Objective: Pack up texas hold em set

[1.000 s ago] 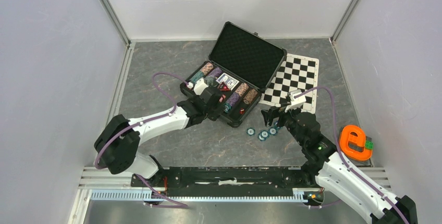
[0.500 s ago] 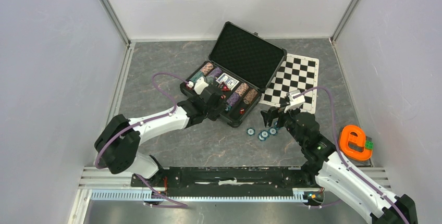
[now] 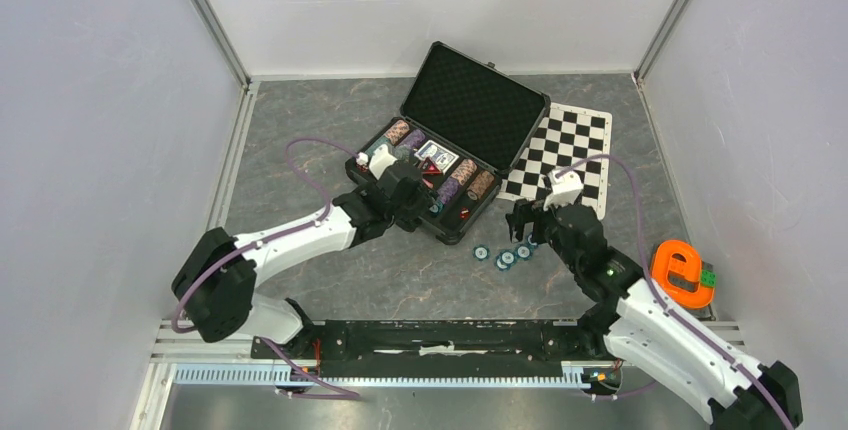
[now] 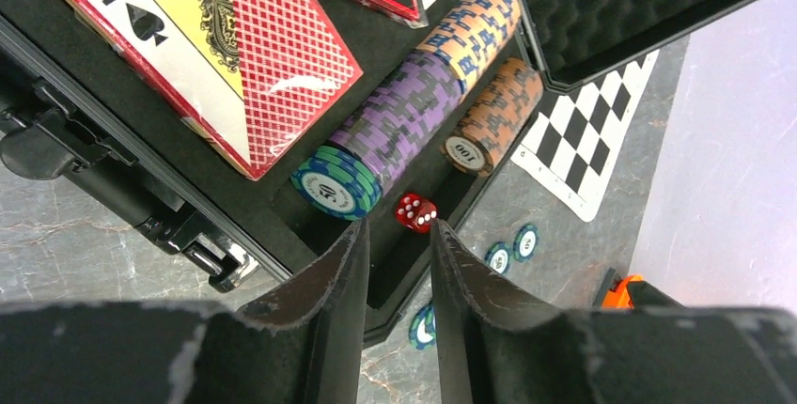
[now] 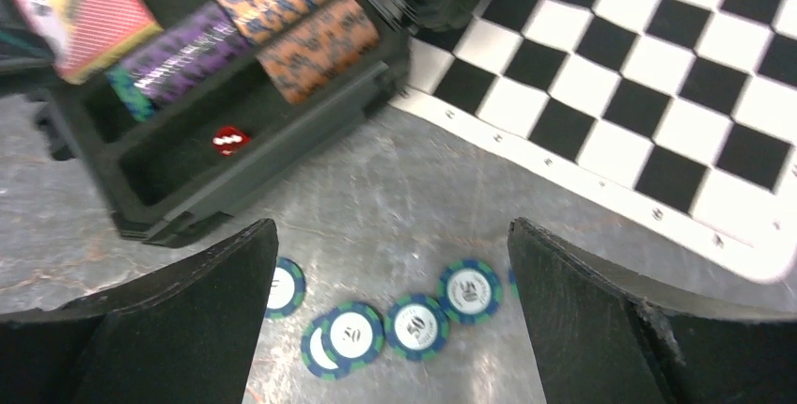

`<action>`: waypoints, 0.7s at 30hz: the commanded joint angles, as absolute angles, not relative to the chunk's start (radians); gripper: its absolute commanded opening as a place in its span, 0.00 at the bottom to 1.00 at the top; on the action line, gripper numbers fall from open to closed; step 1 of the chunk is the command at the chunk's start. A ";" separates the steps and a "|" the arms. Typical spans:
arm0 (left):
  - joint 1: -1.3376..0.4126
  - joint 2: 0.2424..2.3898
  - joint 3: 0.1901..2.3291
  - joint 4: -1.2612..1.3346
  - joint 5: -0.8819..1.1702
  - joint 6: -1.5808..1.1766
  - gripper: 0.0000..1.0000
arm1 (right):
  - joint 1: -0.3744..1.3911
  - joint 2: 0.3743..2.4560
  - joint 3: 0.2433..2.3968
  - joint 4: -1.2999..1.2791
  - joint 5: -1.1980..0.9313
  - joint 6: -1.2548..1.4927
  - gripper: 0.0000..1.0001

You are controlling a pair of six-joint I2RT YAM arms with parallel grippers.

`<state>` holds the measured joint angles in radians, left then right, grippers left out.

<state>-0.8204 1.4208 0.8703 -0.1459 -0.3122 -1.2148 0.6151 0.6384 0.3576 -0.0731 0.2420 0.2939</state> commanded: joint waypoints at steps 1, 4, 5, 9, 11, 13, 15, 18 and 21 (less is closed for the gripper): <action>-0.821 1.347 0.884 -0.162 -0.295 -1.024 0.38 | 0.619 0.763 0.541 -0.376 0.416 0.400 0.98; -0.821 1.308 0.891 -0.176 -0.213 -0.749 0.39 | 0.613 0.832 0.591 -0.513 0.441 0.440 0.98; -0.821 1.282 0.880 -0.181 -0.184 -0.665 0.41 | 0.608 0.845 0.599 -0.542 0.444 0.454 0.98; -0.821 1.147 0.753 -0.076 -0.051 -0.516 0.57 | 0.563 0.900 0.597 -0.578 0.448 0.509 0.97; -0.821 1.080 0.703 -0.049 -0.016 -0.487 0.72 | 0.525 0.933 0.604 -0.580 0.409 0.525 0.95; -0.821 1.022 0.661 -0.046 -0.005 -0.455 0.88 | 0.481 0.966 0.611 -0.578 0.350 0.542 0.94; -0.821 0.961 0.621 -0.042 0.023 -0.434 0.99 | 0.435 0.997 0.619 -0.572 0.303 0.545 0.93; -0.821 0.891 0.559 -0.025 0.029 -0.412 1.00 | 0.381 1.037 0.631 -0.574 0.287 0.542 0.92; -0.821 0.835 0.508 -0.005 0.037 -0.388 1.00 | 0.352 1.058 0.637 -0.572 0.276 0.543 0.90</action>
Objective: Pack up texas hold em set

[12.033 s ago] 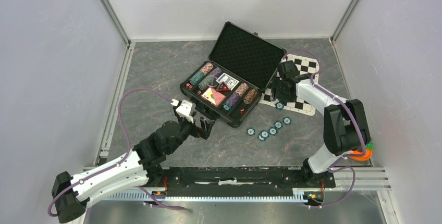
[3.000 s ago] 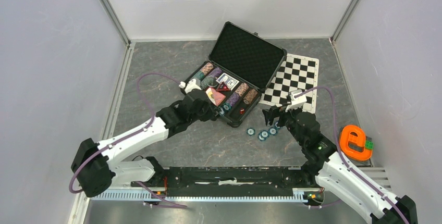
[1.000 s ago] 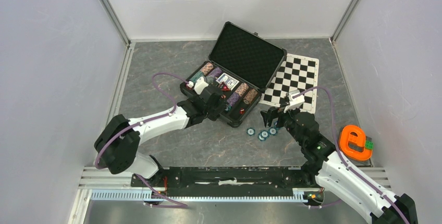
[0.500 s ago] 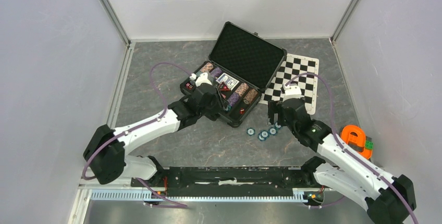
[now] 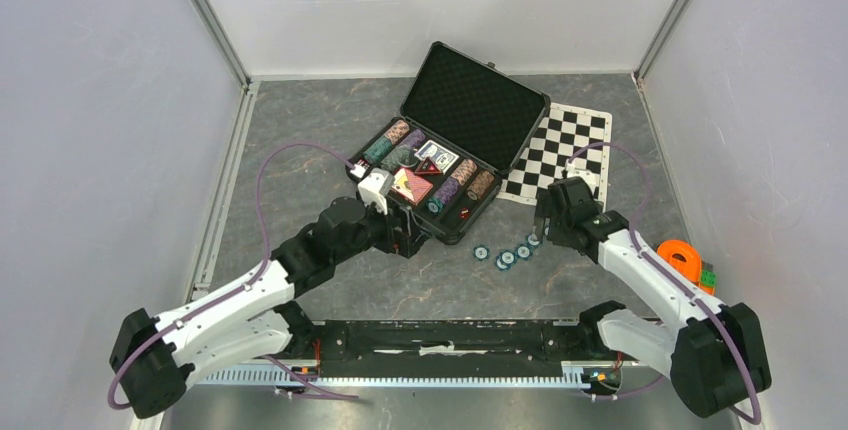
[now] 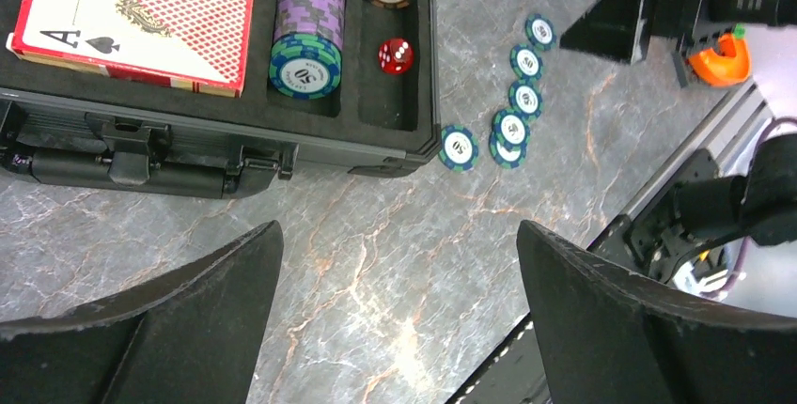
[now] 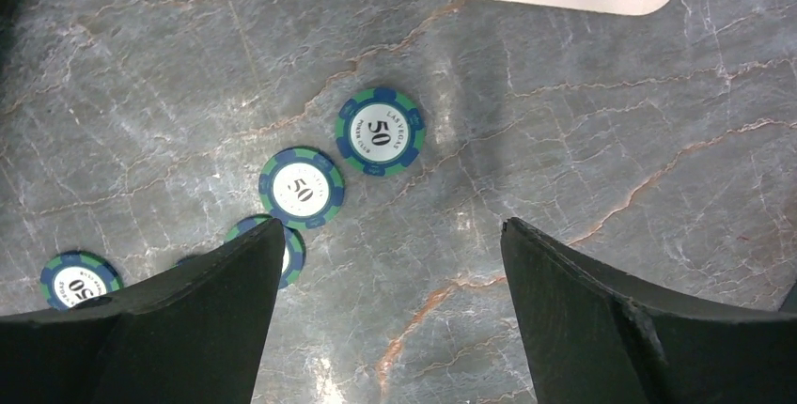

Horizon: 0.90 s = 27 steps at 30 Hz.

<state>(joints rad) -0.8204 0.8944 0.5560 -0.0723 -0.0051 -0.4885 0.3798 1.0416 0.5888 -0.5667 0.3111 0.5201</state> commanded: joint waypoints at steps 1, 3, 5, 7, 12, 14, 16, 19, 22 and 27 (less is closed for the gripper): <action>-0.821 0.821 0.493 -0.005 0.039 -0.377 1.00 | 0.351 1.063 0.637 -0.571 0.274 0.544 0.90; -0.821 0.792 0.455 0.040 0.051 -0.354 1.00 | 0.350 1.072 0.636 -0.571 0.260 0.545 0.90; -0.821 0.766 0.419 0.075 0.069 -0.325 1.00 | 0.350 1.083 0.632 -0.574 0.265 0.551 0.90; -0.821 0.738 0.385 0.113 0.080 -0.310 1.00 | 0.350 1.093 0.632 -0.576 0.269 0.561 0.90; -0.821 0.690 0.341 0.146 0.101 -0.288 1.00 | 0.348 1.125 0.649 -0.559 0.263 0.598 0.89; -0.821 0.670 0.331 0.147 0.102 -0.292 1.00 | 0.347 1.147 0.659 -0.557 0.272 0.615 0.88; -0.821 0.649 0.319 0.150 0.095 -0.299 1.00 | 0.345 1.163 0.664 -0.549 0.275 0.624 0.87; -0.821 0.622 0.312 0.149 0.086 -0.301 1.00 | 0.341 1.188 0.660 -0.529 0.268 0.633 0.86; -0.821 0.608 0.310 0.146 0.080 -0.301 1.00 | 0.336 1.212 0.647 -0.498 0.243 0.637 0.83; -0.820 0.599 0.310 0.138 0.080 -0.302 1.00 | 0.326 1.269 0.638 -0.459 0.212 0.644 0.81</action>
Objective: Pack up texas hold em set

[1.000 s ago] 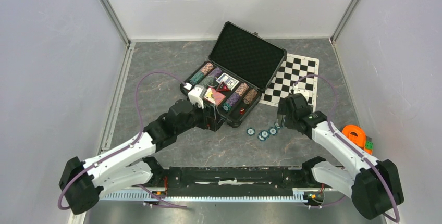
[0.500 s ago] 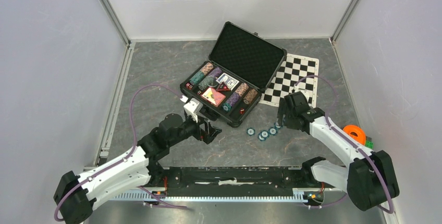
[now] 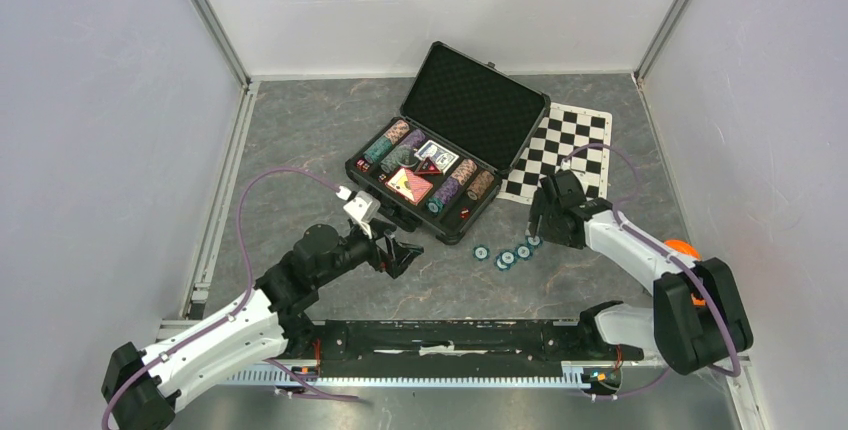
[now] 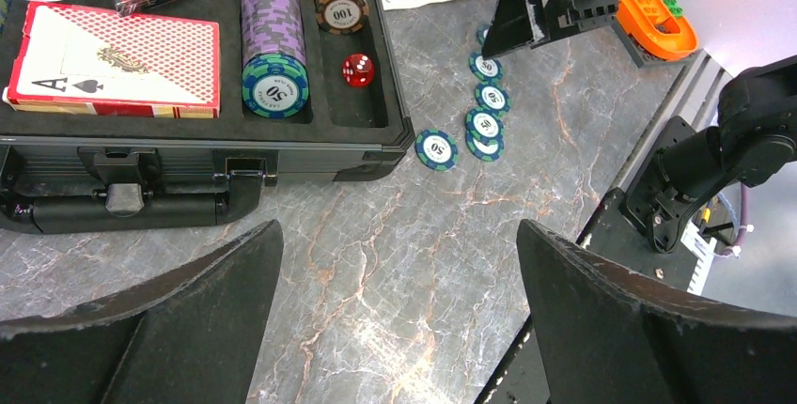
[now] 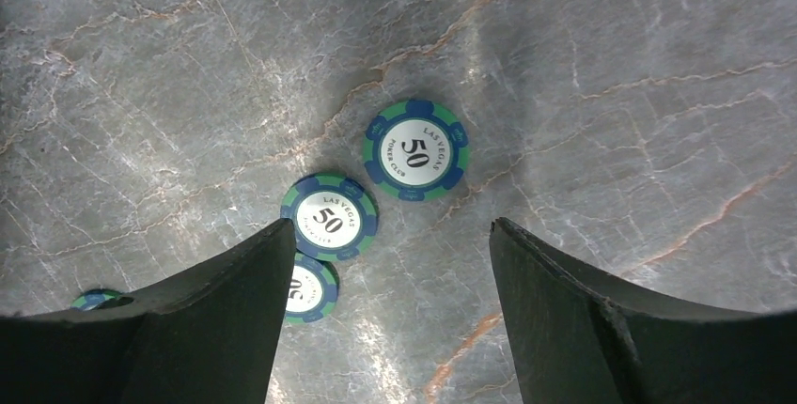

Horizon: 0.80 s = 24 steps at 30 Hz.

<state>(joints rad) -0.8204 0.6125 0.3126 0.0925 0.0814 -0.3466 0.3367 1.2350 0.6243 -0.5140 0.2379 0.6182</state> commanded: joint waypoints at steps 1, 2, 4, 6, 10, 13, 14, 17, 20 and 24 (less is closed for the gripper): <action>-0.820 0.598 0.310 0.138 0.080 -0.302 1.00 | 0.324 1.280 0.642 -0.457 0.216 0.646 0.81; -0.821 0.596 0.309 0.138 0.080 -0.302 1.00 | 0.318 1.287 0.647 -0.455 0.221 0.646 0.81; -0.821 0.596 0.308 0.138 0.079 -0.302 1.00 | 0.305 1.295 0.654 -0.447 0.221 0.646 0.80; -0.821 0.599 0.310 0.138 0.078 -0.302 1.00 | 0.291 1.301 0.657 -0.438 0.217 0.647 0.80; -0.821 0.600 0.310 0.138 0.077 -0.302 1.00 | 0.262 1.320 0.660 -0.426 0.198 0.646 0.78; -0.821 0.601 0.310 0.138 0.077 -0.303 1.00 | 0.243 1.332 0.655 -0.406 0.177 0.642 0.77; -0.821 0.602 0.310 0.140 0.078 -0.303 1.00 | 0.240 1.336 0.655 -0.404 0.176 0.642 0.76; -0.821 0.607 0.311 0.141 0.077 -0.304 1.00 | 0.226 1.355 0.666 -0.404 0.181 0.642 0.75; -0.820 0.613 0.311 0.141 0.076 -0.305 1.00 | 0.219 1.369 0.671 -0.404 0.185 0.640 0.72; -0.821 0.630 0.320 0.141 0.083 -0.305 1.00 | 0.219 1.393 0.678 -0.414 0.200 0.640 0.66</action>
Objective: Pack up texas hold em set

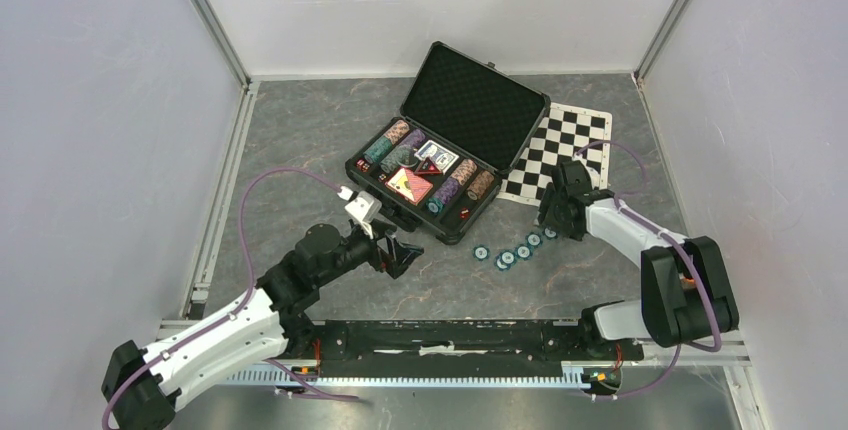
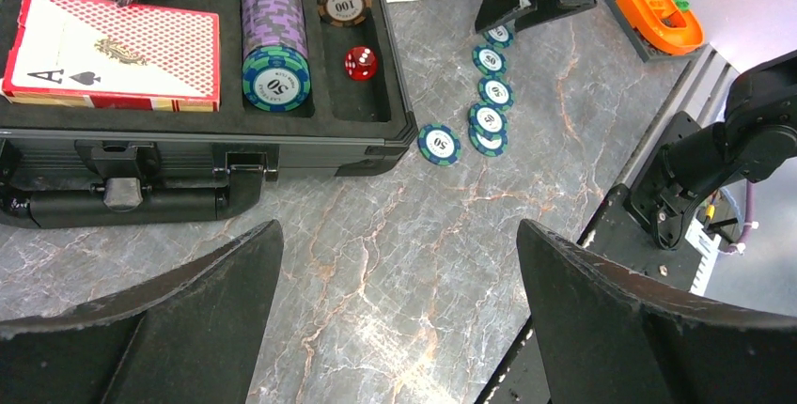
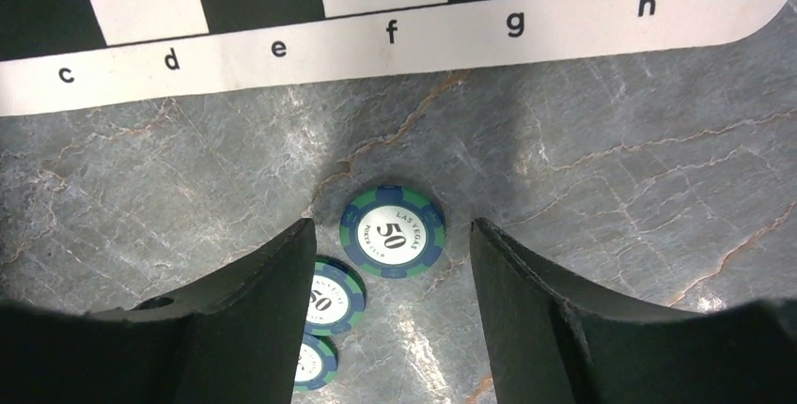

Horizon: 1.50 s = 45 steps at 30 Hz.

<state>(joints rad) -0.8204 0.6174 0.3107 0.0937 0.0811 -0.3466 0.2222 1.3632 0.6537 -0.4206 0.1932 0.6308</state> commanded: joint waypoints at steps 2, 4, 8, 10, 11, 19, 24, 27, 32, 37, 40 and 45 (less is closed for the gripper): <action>-0.821 0.634 0.322 0.141 0.084 -0.305 1.00 | 0.219 1.407 0.681 -0.416 0.186 0.628 0.66; -0.821 0.633 0.322 0.138 0.081 -0.305 1.00 | 0.219 1.417 0.681 -0.417 0.171 0.625 0.58; -0.821 0.643 0.332 0.123 0.057 -0.309 1.00 | 0.219 1.434 0.704 -0.453 0.192 0.614 0.57; -0.821 0.651 0.339 0.112 0.056 -0.310 1.00 | 0.221 1.445 0.718 -0.475 0.202 0.603 0.58; -0.821 0.653 0.339 0.111 0.053 -0.310 1.00 | 0.222 1.450 0.716 -0.482 0.204 0.601 0.58; -0.821 0.625 0.337 0.098 0.045 -0.314 1.00 | 0.237 1.492 0.717 -0.521 0.243 0.601 0.62; -0.821 0.625 0.342 0.086 0.044 -0.317 1.00 | 0.251 1.520 0.762 -0.590 0.310 0.606 0.61; -0.821 0.623 0.345 0.081 0.044 -0.317 1.00 | 0.254 1.528 0.769 -0.618 0.329 0.605 0.60; -0.821 0.627 0.347 0.083 0.049 -0.321 1.00 | 0.260 1.525 0.736 -0.611 0.282 0.615 0.59; -0.821 0.637 0.348 0.083 0.052 -0.325 1.00 | 0.261 1.483 0.673 -0.563 0.234 0.641 0.57; -0.821 0.643 0.350 0.084 0.057 -0.327 1.00 | 0.262 1.464 0.670 -0.563 0.228 0.652 0.50; -0.821 0.646 0.350 0.084 0.055 -0.327 1.00 | 0.262 1.439 0.684 -0.582 0.222 0.646 0.44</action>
<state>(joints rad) -0.8204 0.6464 0.3115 0.0753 0.0547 -0.3470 0.2600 1.4391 0.7181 -0.4789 0.2443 0.6403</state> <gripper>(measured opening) 0.994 0.478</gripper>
